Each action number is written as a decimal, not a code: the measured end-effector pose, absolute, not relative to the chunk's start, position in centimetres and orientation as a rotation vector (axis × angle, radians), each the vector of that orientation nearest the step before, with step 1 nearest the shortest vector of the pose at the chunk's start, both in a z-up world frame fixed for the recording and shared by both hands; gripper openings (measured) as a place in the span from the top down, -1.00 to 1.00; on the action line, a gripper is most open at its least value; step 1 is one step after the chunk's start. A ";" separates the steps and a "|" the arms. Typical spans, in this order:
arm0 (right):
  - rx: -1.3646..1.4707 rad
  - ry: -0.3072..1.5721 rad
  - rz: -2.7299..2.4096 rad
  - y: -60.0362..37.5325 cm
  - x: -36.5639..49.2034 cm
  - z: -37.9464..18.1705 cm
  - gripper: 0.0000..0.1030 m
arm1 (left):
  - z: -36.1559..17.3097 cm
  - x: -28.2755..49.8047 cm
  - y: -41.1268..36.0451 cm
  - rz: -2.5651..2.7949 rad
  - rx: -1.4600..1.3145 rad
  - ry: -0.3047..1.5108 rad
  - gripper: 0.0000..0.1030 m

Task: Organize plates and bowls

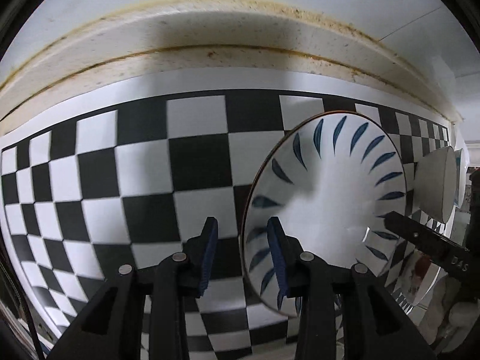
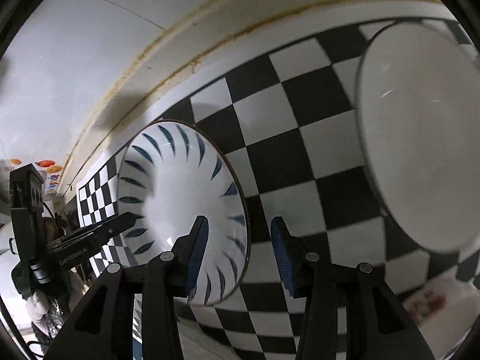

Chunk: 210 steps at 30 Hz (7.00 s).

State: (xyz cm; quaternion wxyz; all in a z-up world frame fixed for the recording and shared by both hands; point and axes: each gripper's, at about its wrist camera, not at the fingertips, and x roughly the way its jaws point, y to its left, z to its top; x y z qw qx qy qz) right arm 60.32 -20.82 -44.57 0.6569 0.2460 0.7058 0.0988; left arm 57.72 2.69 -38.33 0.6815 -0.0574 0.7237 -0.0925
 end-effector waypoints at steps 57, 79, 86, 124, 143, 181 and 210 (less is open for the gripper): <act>0.403 1.578 0.478 -16.7 38.3 -38.5 0.79 | -33.0 33.7 6.7 -0.151 -0.075 1.584 0.66; 0.340 1.670 0.450 -15.9 38.1 -41.5 0.77 | -35.6 33.4 5.6 -0.119 -0.017 1.650 0.66; 0.326 1.671 0.436 -15.8 38.3 -41.5 0.75 | -35.9 33.6 5.2 -0.102 -0.027 1.661 0.65; 0.179 1.620 0.337 -15.1 37.5 -35.5 0.21 | -29.6 32.6 7.4 -0.064 -0.070 1.577 0.59; 0.143 1.361 0.356 -16.2 32.2 -17.1 0.08 | -15.4 27.7 6.0 -0.099 -0.091 1.402 0.59; 0.505 1.292 0.011 -27.5 31.8 -19.9 -0.55 | -16.3 31.9 0.0 -0.308 -0.040 1.294 0.32; 0.447 1.622 0.196 -40.8 46.0 -42.9 0.75 | -35.1 42.1 -20.7 -0.308 -0.062 1.684 0.70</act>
